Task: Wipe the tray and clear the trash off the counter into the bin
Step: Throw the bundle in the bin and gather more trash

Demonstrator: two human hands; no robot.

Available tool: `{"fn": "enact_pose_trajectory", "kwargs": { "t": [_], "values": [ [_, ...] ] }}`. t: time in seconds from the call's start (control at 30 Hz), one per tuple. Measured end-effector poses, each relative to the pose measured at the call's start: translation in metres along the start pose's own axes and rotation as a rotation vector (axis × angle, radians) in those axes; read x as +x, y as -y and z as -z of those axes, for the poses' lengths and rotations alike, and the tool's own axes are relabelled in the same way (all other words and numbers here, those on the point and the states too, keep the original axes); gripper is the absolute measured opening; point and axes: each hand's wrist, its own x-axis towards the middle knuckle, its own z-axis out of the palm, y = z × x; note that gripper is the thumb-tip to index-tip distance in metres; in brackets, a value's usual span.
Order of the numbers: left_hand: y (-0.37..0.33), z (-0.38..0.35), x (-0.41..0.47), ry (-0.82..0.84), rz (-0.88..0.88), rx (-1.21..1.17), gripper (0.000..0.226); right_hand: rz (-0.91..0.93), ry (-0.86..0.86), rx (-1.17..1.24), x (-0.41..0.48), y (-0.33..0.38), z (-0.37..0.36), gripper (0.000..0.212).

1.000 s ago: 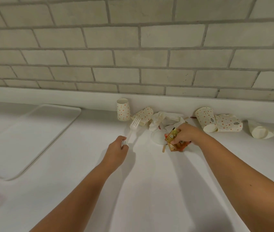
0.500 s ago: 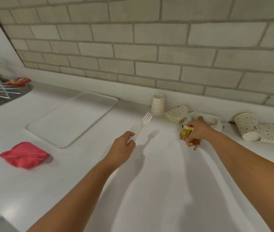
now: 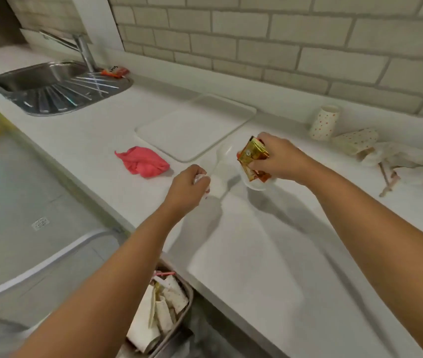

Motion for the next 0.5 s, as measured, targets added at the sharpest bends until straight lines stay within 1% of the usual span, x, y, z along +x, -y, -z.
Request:
{"fn": "enact_pose_trajectory", "kwargs": {
  "t": [0.1,0.17,0.27,0.37,0.5],
  "values": [
    [0.026,0.037,-0.023,-0.161,0.006,-0.070,0.007,0.111,0.043,0.063,-0.022,0.060,-0.047,0.032],
    [0.045,0.057,-0.039,-0.317,-0.010,-0.166,0.009,0.183,0.093,0.111,-0.036,0.087,-0.076,0.029],
    [0.083,0.082,-0.068,-0.518,0.044,-0.285,0.006,0.266,0.186,0.125,-0.052,0.115,-0.128,0.028],
    [0.123,0.090,-0.096,-0.559,0.127,-0.277,0.012,0.279,0.289,0.044,-0.064,0.123,-0.182,0.035],
    [0.173,0.085,-0.127,-0.502,0.282,-0.178,0.009,0.264,0.365,-0.158,-0.075,0.103,-0.248,0.033]
  ]
}}
